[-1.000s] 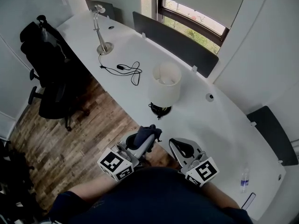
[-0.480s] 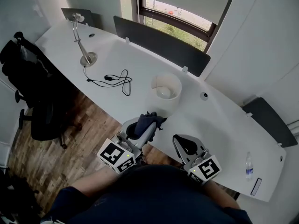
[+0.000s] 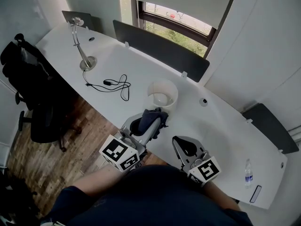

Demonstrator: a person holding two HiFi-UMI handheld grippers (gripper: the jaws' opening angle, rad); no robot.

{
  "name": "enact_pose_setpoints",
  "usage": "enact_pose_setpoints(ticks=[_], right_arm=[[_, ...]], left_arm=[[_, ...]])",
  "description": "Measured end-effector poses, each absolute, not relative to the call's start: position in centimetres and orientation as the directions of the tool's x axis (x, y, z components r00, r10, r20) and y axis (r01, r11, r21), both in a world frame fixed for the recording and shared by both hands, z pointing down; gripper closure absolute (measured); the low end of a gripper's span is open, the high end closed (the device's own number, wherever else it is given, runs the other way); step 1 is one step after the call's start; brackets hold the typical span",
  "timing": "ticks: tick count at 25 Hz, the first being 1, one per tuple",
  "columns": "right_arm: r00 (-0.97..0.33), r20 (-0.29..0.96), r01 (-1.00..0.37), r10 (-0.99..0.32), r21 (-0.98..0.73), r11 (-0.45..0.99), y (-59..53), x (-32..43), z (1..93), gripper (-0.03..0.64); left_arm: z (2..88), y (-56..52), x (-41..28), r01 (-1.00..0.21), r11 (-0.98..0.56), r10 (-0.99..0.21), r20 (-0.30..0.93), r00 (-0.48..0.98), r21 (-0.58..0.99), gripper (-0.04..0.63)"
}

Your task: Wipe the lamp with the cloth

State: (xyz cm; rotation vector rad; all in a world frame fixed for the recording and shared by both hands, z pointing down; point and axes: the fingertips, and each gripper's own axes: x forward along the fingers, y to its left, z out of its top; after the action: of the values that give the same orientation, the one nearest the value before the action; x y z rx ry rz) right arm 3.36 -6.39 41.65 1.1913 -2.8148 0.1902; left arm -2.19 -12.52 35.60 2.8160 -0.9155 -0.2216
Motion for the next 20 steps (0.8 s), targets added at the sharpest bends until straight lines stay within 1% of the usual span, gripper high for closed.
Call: enact_pose_setpoints(ticks=[6,13,17,20], right_arm=[[-0.726,0.109,-0.687,-0.679,-0.09,0.721,-7.5,4.3,41.3,0.606],[-0.744,0.131,-0.668,-0.656,-0.107,0.736,-8.6,5.5,41.9,0.606],[-0.748,0.148,-0.663,-0.647,-0.116,0.74,-9.1,5.9,42.5,0.606],[-0.747,0.164,-0.663,-0.644,-0.123,0.738,-9.3,6.4,43.0,0.606]], left_arm=[[35.8,-13.7,-0.8,-0.611,-0.772,-0.627,-0.048,0.778,0.175,0.528],[38.5,-14.5,-1.4,-0.65,-0.73,-0.666,-0.007,0.746,0.209,0.528],[41.8,-14.3,-1.7,-0.664,-0.709,-0.674,0.049,0.737,0.237,0.528],[45.2,-14.1,-1.8,-0.678,-0.694,-0.673,0.117,0.731,0.244,0.528]])
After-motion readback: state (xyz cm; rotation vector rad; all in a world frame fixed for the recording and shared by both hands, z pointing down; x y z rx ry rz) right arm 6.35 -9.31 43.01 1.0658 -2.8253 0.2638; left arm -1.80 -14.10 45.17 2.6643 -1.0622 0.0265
